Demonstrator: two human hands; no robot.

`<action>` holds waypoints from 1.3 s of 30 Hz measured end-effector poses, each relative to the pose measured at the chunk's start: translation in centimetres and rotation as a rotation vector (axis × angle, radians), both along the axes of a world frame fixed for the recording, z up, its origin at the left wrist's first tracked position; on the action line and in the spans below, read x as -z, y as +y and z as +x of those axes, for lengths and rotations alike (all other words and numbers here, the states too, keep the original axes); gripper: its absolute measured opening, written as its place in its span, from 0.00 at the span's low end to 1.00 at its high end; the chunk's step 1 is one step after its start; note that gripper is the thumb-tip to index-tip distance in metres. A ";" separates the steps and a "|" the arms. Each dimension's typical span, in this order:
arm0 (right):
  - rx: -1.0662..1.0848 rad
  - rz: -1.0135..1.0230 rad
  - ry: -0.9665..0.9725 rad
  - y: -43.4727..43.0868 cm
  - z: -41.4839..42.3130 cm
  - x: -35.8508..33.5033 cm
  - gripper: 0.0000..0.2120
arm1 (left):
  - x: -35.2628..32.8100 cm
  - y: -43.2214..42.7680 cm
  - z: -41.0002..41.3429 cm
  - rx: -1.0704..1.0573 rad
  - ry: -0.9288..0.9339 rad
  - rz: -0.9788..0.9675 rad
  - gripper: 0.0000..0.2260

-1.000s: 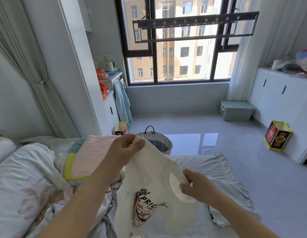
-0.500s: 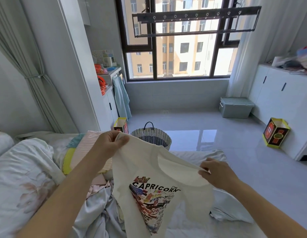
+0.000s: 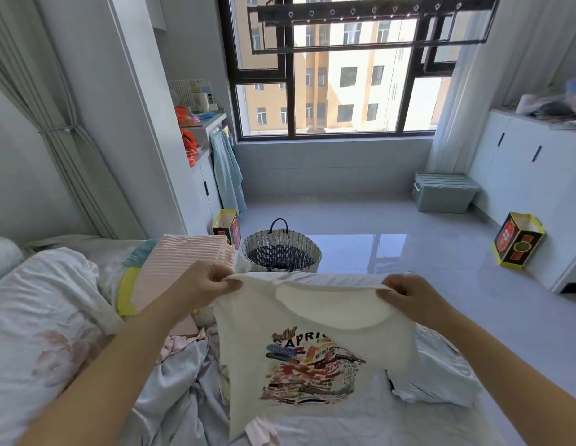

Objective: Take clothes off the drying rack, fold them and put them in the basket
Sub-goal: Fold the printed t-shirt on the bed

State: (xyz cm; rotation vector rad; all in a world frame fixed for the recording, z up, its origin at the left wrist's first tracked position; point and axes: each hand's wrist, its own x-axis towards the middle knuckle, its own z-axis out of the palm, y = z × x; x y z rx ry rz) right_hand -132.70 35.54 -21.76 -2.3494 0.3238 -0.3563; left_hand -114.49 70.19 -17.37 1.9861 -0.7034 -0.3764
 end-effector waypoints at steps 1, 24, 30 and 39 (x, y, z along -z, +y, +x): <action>0.001 0.003 -0.003 0.0 0.0 -0.2 0.19 | 0.6 -0.1 -0.1 -0.044 0.050 -0.039 0.12; -0.189 -0.164 0.378 -0.9 -0.3 1.2 0.16 | 5.5 1.5 0.3 -0.052 0.195 -0.137 0.26; -0.019 -0.162 0.336 -0.5 0.6 1.3 0.14 | 5.7 2.0 1.6 -0.069 0.064 0.107 0.12; 0.024 -0.282 0.364 -1.5 1.2 0.3 0.13 | 6.5 0.3 2.6 -0.151 -0.214 0.461 0.12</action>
